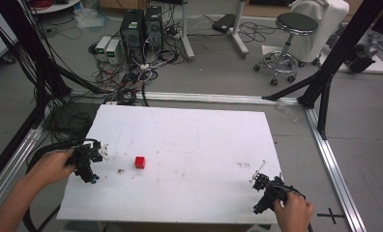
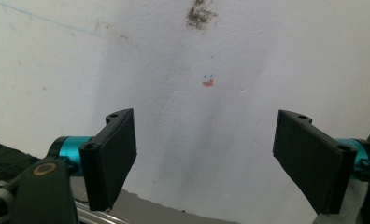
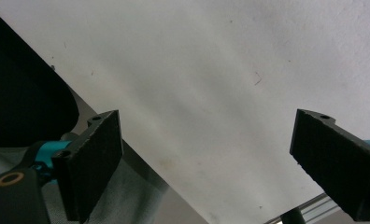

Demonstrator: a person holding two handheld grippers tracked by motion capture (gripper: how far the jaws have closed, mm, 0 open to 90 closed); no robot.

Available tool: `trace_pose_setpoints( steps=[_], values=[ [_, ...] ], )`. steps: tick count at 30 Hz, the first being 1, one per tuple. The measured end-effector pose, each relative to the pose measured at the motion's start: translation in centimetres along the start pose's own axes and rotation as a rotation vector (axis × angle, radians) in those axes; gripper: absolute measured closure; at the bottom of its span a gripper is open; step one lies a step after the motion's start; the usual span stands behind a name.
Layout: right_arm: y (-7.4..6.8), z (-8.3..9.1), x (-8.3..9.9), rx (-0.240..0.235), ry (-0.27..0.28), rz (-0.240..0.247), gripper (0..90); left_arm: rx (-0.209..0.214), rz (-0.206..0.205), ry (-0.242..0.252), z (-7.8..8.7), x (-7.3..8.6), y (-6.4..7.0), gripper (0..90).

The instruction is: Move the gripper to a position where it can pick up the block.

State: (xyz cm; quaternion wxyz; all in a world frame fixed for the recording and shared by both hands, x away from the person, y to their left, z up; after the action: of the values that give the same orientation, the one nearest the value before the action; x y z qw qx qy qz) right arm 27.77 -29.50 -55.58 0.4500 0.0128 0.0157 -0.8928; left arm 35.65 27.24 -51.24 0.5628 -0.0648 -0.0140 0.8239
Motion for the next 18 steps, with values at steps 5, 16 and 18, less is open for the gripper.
trace_pose_setpoints(
  steps=[5, 16, 18],
  values=[
    [0.0, 0.1, 0.0, 0.003, 0.004, -0.001, 8.9, -0.006, -0.069, -0.010, 0.4, -1.4, -0.4, 21.9],
    [0.0, 0.1, 0.1, 0.003, 0.005, 0.001, 8.9, 0.000, -0.158, -0.019, 1.5, -4.2, -0.9, 21.9],
    [0.0, 0.1, 0.0, 0.003, 0.007, 0.000, 8.9, 0.003, -0.163, -0.016, 1.6, -4.8, -1.0, 21.9]
  ],
)
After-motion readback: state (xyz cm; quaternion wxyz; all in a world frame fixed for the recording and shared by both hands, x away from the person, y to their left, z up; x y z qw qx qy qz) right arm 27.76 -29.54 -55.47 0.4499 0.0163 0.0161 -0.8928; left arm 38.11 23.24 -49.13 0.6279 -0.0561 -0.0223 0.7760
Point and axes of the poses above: each handheld gripper's, and its own axes: z roughly backward along the jaws, x roughly out of its underside, y roughly to its right, the point moved 6 cm from there along -z, roughly forward along the jaws, and after that the axes turned 5 degrees about z, right-handed, at the moved point
